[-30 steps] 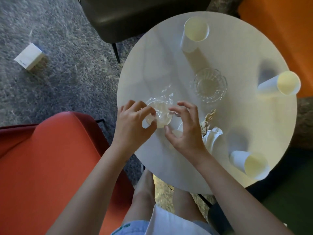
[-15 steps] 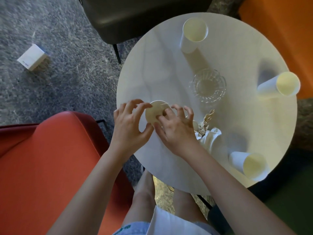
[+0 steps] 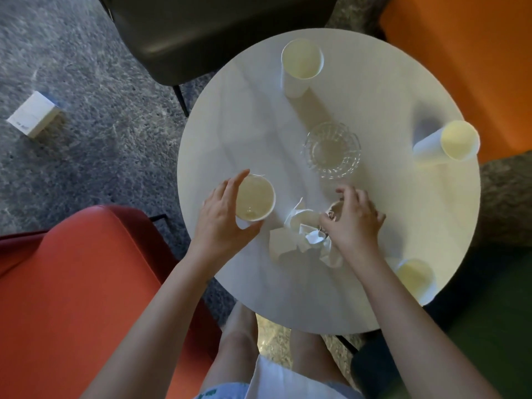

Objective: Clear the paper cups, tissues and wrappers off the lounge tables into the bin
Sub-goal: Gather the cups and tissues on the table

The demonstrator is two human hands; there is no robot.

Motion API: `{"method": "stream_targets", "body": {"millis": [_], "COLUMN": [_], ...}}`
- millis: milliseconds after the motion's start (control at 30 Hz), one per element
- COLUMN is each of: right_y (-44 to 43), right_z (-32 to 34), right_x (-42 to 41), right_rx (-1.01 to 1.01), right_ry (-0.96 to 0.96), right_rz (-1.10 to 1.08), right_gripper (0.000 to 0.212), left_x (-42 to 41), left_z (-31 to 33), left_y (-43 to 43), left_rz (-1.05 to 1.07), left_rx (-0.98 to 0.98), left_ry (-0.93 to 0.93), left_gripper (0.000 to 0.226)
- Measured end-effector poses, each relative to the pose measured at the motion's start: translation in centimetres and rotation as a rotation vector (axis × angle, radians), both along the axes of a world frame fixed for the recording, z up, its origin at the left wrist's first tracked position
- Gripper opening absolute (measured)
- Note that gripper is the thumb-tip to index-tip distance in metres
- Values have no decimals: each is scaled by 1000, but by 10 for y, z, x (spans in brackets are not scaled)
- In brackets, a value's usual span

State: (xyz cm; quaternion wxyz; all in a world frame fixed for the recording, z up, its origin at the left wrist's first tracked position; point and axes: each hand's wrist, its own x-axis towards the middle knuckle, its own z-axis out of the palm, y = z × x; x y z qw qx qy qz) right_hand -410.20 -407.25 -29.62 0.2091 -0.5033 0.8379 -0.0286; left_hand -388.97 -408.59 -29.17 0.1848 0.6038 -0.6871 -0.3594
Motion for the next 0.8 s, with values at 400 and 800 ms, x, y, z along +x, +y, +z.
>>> {"method": "stream_targets", "body": {"millis": [400,800], "right_y": [-20,-37], "right_z": [16,33], "right_x": [-1,62], "right_rx": [-402,-502], "right_ry": [-358,-355], "right_rz": [-56,283], "right_gripper": [23,8], "left_x": [-22,-38], "left_z": [-1,14], "left_y": [-22,-38], "left_rz": [31,-110], "left_rx": [-1,-73], "left_ry": [61,149], "left_gripper": [86,87]}}
